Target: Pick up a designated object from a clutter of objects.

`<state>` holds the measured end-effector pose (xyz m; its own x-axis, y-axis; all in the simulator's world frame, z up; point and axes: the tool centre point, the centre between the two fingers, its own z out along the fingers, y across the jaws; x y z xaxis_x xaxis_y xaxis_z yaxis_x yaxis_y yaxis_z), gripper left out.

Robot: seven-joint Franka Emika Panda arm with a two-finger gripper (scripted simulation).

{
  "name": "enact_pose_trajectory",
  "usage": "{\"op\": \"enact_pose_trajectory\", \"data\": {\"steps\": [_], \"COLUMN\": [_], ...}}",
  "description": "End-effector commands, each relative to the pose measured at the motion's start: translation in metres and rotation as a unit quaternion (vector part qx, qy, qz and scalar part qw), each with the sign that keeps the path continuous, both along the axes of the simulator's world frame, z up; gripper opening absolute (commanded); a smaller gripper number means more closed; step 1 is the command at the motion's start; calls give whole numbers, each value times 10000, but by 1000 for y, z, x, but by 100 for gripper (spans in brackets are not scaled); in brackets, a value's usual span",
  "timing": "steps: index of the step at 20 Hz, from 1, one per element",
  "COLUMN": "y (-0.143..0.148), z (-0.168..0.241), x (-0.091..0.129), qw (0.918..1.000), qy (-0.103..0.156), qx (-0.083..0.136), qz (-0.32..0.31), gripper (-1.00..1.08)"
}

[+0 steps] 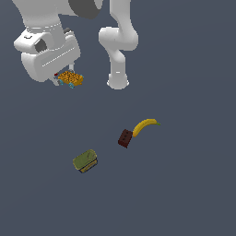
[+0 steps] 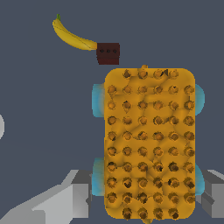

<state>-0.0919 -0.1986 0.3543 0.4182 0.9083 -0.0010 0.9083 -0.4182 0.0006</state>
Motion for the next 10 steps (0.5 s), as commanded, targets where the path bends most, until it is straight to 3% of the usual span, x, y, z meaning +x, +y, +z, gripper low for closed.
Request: {"op": "enact_pose_trajectory", "data": {"steps": [1,10], "y": [1,1], "z": [11,21], "x": [0,1], "qw": [10000,10000], "qy": [2,1], "qx": [1,5], "qz": [0,4], "gripper": [-100,-100]}}
